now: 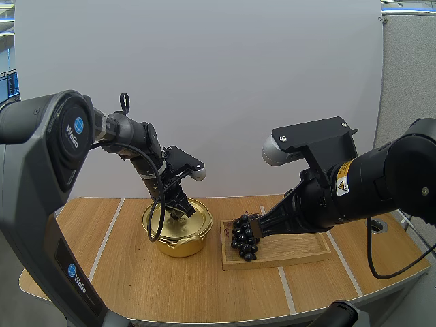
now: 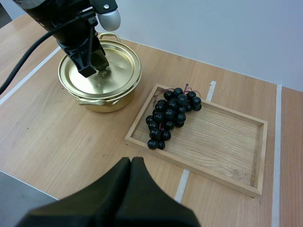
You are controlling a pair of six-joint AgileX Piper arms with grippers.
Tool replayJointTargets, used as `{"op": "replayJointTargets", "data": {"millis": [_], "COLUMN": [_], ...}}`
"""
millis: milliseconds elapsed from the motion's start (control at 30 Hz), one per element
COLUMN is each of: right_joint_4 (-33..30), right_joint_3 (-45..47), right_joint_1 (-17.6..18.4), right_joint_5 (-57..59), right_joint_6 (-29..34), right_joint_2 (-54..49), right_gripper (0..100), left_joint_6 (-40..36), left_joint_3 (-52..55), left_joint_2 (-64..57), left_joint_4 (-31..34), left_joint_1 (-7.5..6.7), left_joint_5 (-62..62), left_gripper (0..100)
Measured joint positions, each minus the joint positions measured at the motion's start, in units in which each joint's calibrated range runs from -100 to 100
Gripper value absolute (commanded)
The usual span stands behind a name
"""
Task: Open the pot, put the pineapple inside, and close it
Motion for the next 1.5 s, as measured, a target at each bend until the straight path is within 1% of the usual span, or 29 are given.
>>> {"op": "replayJointTargets", "data": {"millis": [467,700,1033,1067,1133,1167,1233,1300,1333,1500], "right_joint_4": [0.0,0.0,0.0,0.0,0.0,0.0,0.0,0.0,0.0,0.0], "right_joint_3": [0.0,0.0,0.0,0.0,0.0,0.0,0.0,0.0,0.0,0.0], "right_joint_1": [0.0,0.0,0.0,0.0,0.0,0.0,0.0,0.0,0.0,0.0], "right_joint_5": [0.0,0.0,0.0,0.0,0.0,0.0,0.0,0.0,0.0,0.0], "right_joint_6": [0.0,0.0,0.0,0.0,0.0,0.0,0.0,0.0,0.0,0.0], "right_joint_2": [0.0,0.0,0.0,0.0,0.0,0.0,0.0,0.0,0.0,0.0], "right_gripper": [0,0,0,0,0,0,0,0,0,0], "left_joint_6": [0.19,2.29,2.57,2.57,2.57,2.57,2.57,2.57,2.66,2.66], "left_joint_3": [0.0,0.0,0.0,0.0,0.0,0.0,0.0,0.0,0.0,0.0], "left_joint_2": [0.0,0.1,0.1,0.1,0.1,0.1,0.1,0.1,0.1,0.1], "left_joint_4": [-0.33,-2.07,-2.89,-2.89,-3.0,-3.08,-3.22,-3.33,-3.33,-3.66], "left_joint_1": [0.0,0.0,0.0,0.0,0.0,0.0,0.0,0.0,0.0,0.0], "left_joint_5": [0.0,0.0,-0.16,-0.16,-0.16,-0.16,-0.16,-0.16,-0.16,-0.16], "left_gripper": [1,1,1,4,14,24,48,85,100,100]}}
